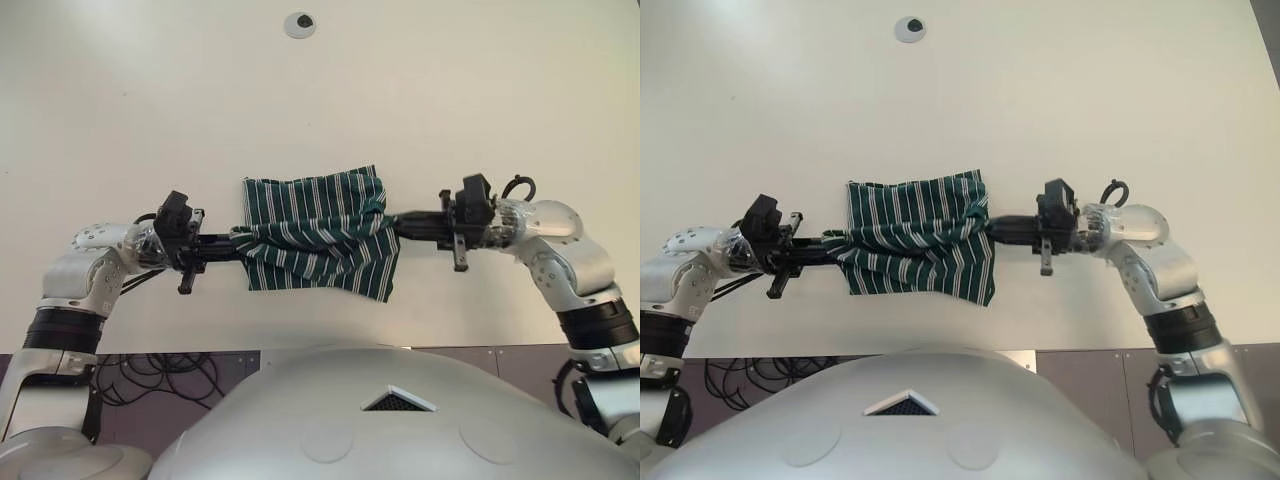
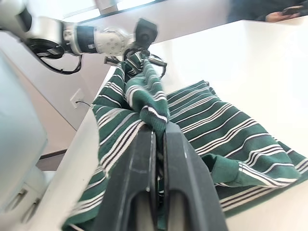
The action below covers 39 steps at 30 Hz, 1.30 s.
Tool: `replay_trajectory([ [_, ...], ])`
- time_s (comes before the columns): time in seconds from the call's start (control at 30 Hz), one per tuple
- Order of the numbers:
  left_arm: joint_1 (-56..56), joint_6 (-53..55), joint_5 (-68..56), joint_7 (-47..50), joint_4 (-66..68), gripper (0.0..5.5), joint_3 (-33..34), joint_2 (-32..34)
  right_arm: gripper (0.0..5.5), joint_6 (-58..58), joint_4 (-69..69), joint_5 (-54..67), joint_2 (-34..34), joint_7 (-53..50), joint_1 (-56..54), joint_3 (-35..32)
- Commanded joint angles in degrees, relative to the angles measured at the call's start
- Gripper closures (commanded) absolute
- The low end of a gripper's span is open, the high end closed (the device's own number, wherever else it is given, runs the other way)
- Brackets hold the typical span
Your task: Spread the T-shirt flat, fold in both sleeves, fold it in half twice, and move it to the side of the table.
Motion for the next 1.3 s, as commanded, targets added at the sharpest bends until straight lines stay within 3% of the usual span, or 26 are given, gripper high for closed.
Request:
replay_trajectory([
  [0.03, -3.0, 2.1, 2.4, 3.6, 1.1, 5.38, 1.9, -3.1, 5.50, 1.7, 4.7, -3.4, 4.6, -4.5, -4.5, -0.9],
  [0.37, -8.5, -0.4, 13.4, 13.4, 9.8, 5.38, 3.3, -8.1, 5.50, 1.5, 14.3, -11.6, 12.0, -10.1, -10.4, -1.3],
  [0.4, -9.0, -0.8, 14.6, 14.1, 11.3, 5.02, 3.3, -8.4, 5.20, 1.2, 15.7, -12.3, 12.6, -10.8, -10.9, -1.4],
  [0.7, -12.7, 2.7, 14.7, 13.9, 20.2, 3.91, 7.4, -11.1, 3.92, 1.0, 26.4, -14.3, 18.1, -17.4, -15.3, -7.1],
  [0.9, -19.4, 6.2, 12.0, 20.5, 30.0, 3.87, 15.7, -14.2, 3.87, -11.0, 29.2, -16.2, 22.6, -23.9, -15.8, -12.5],
  [1.13, -16.5, 6.7, 10.4, 14.4, 28.4, 3.87, 19.3, -13.6, 3.87, -31.5, 15.8, -23.6, 22.5, -15.9, -6.8, -3.1],
  [1.3, -15.0, 6.2, 9.5, 10.3, 27.6, 3.19, 21.2, -13.5, 3.83, -36.1, 17.9, -28.5, 24.4, -18.4, -8.1, -0.1],
])
